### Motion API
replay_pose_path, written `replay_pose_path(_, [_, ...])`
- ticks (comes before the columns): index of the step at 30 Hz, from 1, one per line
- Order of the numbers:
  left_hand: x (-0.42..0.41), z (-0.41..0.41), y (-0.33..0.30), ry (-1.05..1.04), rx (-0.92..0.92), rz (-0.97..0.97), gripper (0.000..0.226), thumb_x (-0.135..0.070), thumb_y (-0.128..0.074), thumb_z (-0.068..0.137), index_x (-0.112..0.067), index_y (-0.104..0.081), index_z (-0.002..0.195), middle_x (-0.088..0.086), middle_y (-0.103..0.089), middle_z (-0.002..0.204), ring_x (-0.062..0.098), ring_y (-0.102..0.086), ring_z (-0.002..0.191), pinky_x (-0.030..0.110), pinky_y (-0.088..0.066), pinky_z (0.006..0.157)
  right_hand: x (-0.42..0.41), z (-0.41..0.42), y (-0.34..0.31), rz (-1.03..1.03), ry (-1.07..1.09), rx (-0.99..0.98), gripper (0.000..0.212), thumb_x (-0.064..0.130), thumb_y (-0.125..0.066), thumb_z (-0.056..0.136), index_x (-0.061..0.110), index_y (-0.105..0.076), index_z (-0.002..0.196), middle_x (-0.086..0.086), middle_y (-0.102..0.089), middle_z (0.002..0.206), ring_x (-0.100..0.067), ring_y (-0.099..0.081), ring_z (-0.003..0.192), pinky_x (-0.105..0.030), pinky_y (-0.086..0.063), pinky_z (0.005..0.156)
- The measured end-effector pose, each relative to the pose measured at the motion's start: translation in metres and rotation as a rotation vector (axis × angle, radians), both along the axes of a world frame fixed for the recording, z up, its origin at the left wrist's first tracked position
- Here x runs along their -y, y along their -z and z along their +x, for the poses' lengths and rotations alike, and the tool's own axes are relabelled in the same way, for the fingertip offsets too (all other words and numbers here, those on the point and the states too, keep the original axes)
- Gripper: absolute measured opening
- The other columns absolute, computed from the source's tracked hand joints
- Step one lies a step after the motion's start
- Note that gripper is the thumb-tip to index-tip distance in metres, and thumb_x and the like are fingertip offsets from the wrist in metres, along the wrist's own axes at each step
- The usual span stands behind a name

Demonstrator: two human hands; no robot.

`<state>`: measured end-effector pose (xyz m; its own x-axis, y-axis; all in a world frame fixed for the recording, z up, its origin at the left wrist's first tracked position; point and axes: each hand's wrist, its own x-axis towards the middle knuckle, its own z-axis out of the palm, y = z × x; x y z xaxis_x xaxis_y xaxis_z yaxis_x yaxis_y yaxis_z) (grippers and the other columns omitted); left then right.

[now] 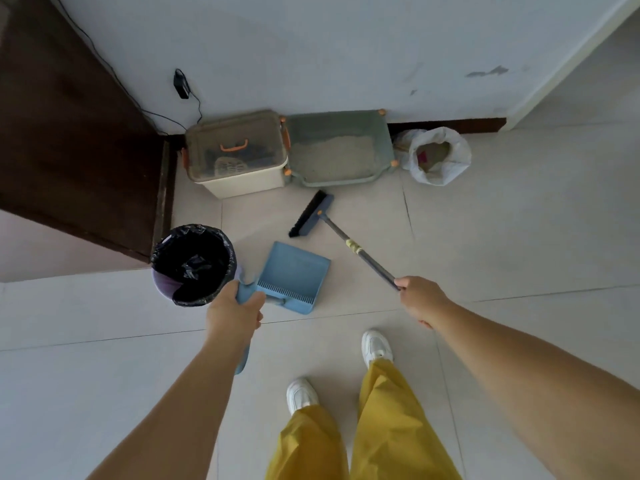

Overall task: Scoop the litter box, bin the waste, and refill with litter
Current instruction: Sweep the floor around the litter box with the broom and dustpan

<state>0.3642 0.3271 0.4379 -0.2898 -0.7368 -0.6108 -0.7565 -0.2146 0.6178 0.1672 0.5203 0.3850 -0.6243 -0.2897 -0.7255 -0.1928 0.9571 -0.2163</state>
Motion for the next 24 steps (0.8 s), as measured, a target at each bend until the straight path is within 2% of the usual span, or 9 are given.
replay_pose_path(2, [-0.001,-0.002,-0.002,0.015,0.005,0.004,0.013,-0.014,-0.055,0.087,-0.018,-0.050,0.076,0.005,-0.056,0.063,0.016,-0.052,0.054,0.024,-0.043,0.056,-0.013,0.009,-0.002,-0.009,-0.002,-0.027,0.044,0.015,-0.033,0.098,0.023,-0.044,0.140,-0.009,-0.057,0.129,-0.026,-0.060,0.101,-0.029,-0.051,0.079])
replay_pose_path(4, [-0.001,-0.003,-0.002,0.014,0.007,0.010,0.011,-0.015,-0.055,0.088,-0.017,-0.051,0.078,0.005,-0.056,0.063,0.016,-0.052,0.054,0.023,-0.043,0.056,-0.016,0.017,-0.004,-0.055,0.041,-0.002,0.043,0.016,-0.032,0.099,0.023,-0.045,0.139,-0.009,-0.056,0.132,-0.025,-0.059,0.105,-0.029,-0.049,0.084])
replay_pose_path(7, [-0.004,-0.005,-0.001,0.026,0.019,0.016,0.013,-0.016,-0.055,0.088,-0.020,-0.050,0.076,0.005,-0.057,0.063,0.016,-0.052,0.054,0.024,-0.042,0.057,0.000,0.017,-0.001,-0.119,0.045,0.023,0.043,0.014,-0.032,0.098,0.022,-0.047,0.138,-0.010,-0.056,0.130,-0.026,-0.058,0.103,-0.029,-0.048,0.080])
replay_pose_path(10, [-0.007,-0.009,0.001,0.043,0.033,0.020,0.011,-0.017,-0.056,0.087,-0.020,-0.052,0.077,0.005,-0.058,0.063,0.016,-0.053,0.053,0.026,-0.043,0.060,0.030,0.002,0.011,-0.121,-0.024,0.035,0.043,0.009,-0.035,0.096,0.019,-0.050,0.135,-0.012,-0.058,0.123,-0.028,-0.058,0.097,-0.028,-0.044,0.069])
replay_pose_path(13, [-0.008,-0.012,0.003,0.031,0.034,0.012,0.014,-0.016,-0.056,0.087,-0.022,-0.051,0.076,0.006,-0.058,0.062,0.017,-0.052,0.053,0.029,-0.045,0.063,0.040,-0.016,0.024,-0.080,0.031,0.069,0.044,0.008,-0.036,0.094,0.021,-0.051,0.133,-0.010,-0.058,0.114,-0.026,-0.053,0.082,-0.025,-0.039,0.053])
replay_pose_path(17, [-0.010,-0.017,0.002,0.024,0.041,0.012,0.009,-0.016,-0.056,0.088,-0.018,-0.053,0.079,0.006,-0.057,0.063,0.017,-0.053,0.054,0.031,-0.046,0.068,0.022,-0.021,0.028,-0.082,0.097,0.083,0.045,0.006,-0.034,0.094,0.019,-0.050,0.134,-0.010,-0.056,0.098,-0.024,-0.051,0.065,-0.024,-0.036,0.045])
replay_pose_path(20, [-0.015,-0.023,0.001,0.032,0.045,0.022,0.009,-0.016,-0.055,0.088,-0.019,-0.052,0.079,0.006,-0.058,0.064,0.017,-0.053,0.055,0.032,-0.045,0.071,-0.001,-0.018,0.032,-0.059,0.121,0.074,0.047,0.009,-0.032,0.096,0.021,-0.043,0.140,-0.010,-0.060,0.114,-0.016,-0.044,0.052,-0.021,-0.035,0.041])
replay_pose_path(22, [-0.018,-0.026,0.001,0.034,0.044,0.027,0.010,-0.016,-0.055,0.088,-0.020,-0.052,0.080,0.006,-0.058,0.064,0.016,-0.053,0.055,0.031,-0.044,0.069,-0.018,-0.015,0.035,-0.049,0.209,0.065,0.048,0.012,-0.032,0.097,0.025,-0.039,0.143,-0.008,-0.056,0.128,-0.013,-0.044,0.049,-0.018,-0.035,0.035])
replay_pose_path(24, [-0.020,-0.029,0.001,0.028,0.033,0.037,0.006,-0.016,-0.055,0.088,-0.020,-0.053,0.084,0.006,-0.058,0.064,0.016,-0.052,0.055,0.031,-0.044,0.069,-0.034,-0.011,0.032,-0.069,0.288,0.044,0.047,0.014,-0.032,0.098,0.024,-0.040,0.143,-0.007,-0.056,0.130,-0.015,-0.048,0.053,-0.017,-0.038,0.039])
